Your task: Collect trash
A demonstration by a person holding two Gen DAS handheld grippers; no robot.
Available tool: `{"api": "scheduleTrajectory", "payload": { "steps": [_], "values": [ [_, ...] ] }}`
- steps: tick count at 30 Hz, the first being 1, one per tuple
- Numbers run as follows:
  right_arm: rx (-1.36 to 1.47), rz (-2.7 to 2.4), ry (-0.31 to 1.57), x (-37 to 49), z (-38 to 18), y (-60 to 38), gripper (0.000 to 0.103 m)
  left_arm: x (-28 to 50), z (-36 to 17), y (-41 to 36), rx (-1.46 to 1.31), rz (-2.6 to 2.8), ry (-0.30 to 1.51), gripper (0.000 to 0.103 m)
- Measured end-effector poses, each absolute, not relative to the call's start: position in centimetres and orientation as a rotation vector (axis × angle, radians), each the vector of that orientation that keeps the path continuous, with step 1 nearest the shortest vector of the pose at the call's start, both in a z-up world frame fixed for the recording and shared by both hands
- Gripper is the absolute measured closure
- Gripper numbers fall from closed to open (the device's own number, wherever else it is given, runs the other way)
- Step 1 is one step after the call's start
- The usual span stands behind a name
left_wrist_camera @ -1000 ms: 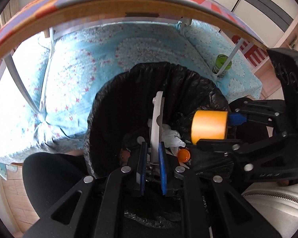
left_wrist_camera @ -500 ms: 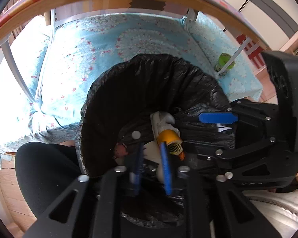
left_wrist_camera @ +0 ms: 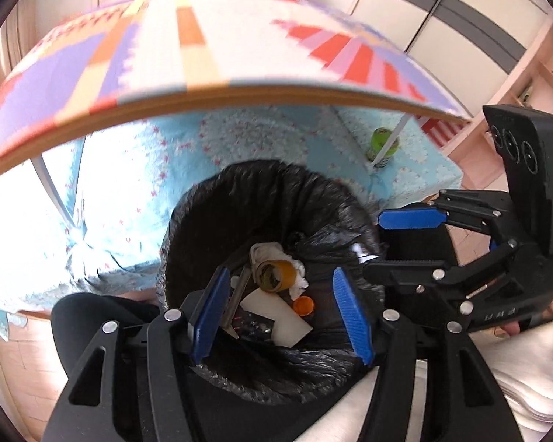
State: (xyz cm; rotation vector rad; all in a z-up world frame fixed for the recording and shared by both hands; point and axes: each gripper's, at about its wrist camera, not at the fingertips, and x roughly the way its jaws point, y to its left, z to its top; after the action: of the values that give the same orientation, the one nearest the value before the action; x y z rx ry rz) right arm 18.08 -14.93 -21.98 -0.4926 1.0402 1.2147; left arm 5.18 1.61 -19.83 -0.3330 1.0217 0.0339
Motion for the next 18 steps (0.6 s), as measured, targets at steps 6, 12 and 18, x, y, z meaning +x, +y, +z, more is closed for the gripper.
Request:
{"api": "scheduleTrajectory", "payload": {
  "steps": [6, 12, 18],
  "values": [
    [-0.485, 1.249, 1.003, 17.4, -18.7, -16.6, 0.036, 3.3, -16.4, 1.0, -0.322, -0.002, 0.970, 0.032],
    [-0.515, 1.283, 0.983, 16.0, -16.4, -17.6, 0.035, 2.4, -14.3, 0.2, -0.295, -0.015, 0.943, 0.020],
    [-0.502, 1.296, 0.990, 15.3, -15.4, -18.2, 0.028, 1.9, -13.2, -0.1, -0.291, -0.029, 0.938, 0.011]
  ]
}}
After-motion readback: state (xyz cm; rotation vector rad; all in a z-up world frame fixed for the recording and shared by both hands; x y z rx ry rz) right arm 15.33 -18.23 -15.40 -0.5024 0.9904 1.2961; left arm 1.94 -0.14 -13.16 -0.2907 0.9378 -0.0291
